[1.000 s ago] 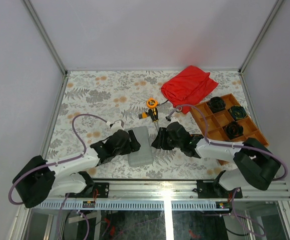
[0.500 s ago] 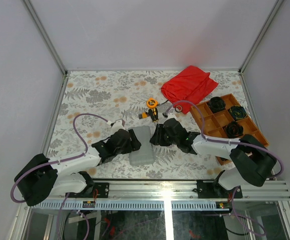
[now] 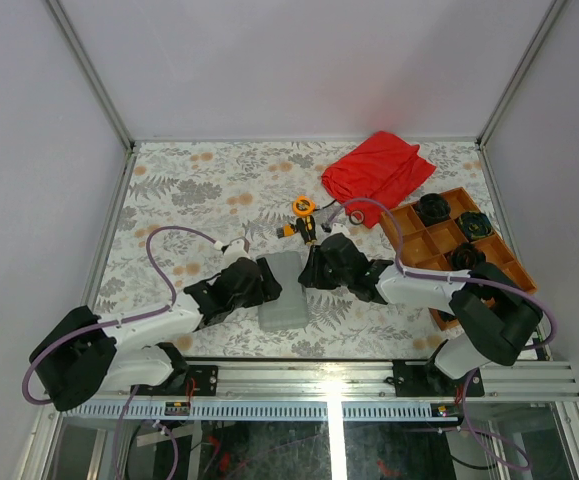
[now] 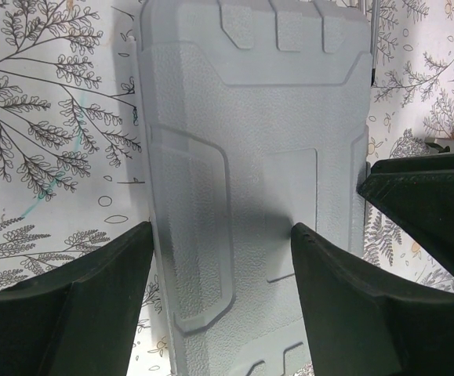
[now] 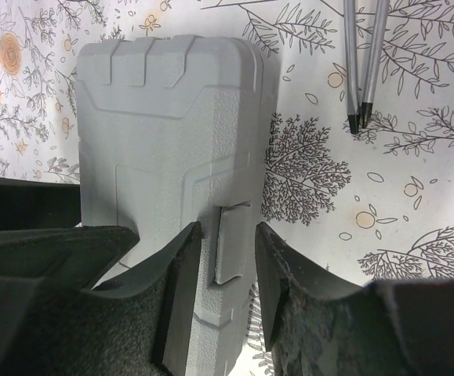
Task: Sort the tools into containers
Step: Adjust the storage box at the center of the board.
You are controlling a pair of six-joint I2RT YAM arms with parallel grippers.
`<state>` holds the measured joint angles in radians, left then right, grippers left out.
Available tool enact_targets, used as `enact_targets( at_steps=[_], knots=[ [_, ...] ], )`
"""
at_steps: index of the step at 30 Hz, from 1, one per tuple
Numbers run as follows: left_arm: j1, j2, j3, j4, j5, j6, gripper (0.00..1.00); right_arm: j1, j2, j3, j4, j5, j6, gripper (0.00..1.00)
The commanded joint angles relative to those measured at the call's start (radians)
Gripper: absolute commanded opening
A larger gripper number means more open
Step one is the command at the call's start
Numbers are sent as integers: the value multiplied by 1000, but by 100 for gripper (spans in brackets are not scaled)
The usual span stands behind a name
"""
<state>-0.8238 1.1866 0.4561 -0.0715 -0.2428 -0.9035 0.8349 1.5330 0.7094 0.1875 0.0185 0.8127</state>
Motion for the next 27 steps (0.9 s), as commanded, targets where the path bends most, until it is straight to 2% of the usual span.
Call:
enact_targets(
  at_steps=[1, 27],
  knots=[
    [-1, 49, -15, -102, -46, 44, 66, -4, 10, 19, -56, 57, -5, 39],
    [-1, 81, 0, -120, -55, 50, 64, -3, -50, -73, -36, 62, 37, 37]
  ],
)
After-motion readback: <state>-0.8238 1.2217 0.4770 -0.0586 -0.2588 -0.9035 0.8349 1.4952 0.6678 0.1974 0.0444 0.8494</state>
